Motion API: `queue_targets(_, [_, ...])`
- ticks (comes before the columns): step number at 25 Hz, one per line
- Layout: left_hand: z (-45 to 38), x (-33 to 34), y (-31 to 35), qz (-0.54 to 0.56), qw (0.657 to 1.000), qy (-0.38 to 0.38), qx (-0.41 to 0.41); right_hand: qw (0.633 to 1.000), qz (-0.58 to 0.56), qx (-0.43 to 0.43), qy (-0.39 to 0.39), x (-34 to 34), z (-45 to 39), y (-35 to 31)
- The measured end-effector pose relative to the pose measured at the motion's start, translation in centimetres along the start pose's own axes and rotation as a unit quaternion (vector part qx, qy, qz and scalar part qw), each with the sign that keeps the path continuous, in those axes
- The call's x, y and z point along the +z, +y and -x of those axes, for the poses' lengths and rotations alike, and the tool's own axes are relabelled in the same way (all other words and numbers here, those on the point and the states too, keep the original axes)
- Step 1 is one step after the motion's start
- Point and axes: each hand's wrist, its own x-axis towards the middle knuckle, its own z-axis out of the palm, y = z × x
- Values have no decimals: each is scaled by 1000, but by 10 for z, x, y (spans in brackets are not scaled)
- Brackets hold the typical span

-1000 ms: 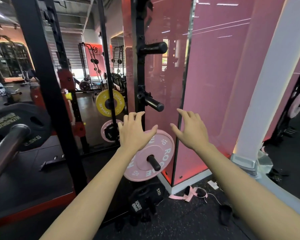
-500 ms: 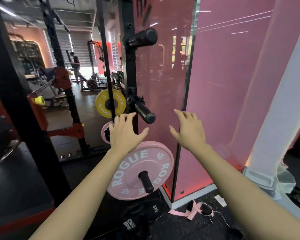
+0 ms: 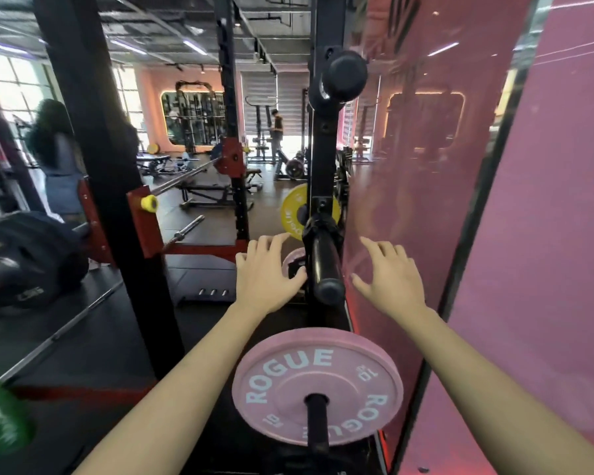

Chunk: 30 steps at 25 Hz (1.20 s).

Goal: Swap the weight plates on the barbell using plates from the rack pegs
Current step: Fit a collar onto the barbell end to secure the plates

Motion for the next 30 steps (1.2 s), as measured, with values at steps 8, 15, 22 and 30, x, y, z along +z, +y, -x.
queue_targets(8, [-68, 67, -12, 11, 998, -39, 44, 1000, -1, -30, -3, 48, -61, 2])
queue_targets(15, [-100, 91, -27, 8, 992, 8, 125, 998, 3, -50, 26, 76, -88, -1])
queue_targets(22, [-94, 86, -21, 22, 994, 6, 111, 998, -36, -40, 24, 81, -86, -8])
queue_targets(30, [-52, 60, -6, 24, 996, 12, 91, 998, -17, -65, 16, 50, -49, -13])
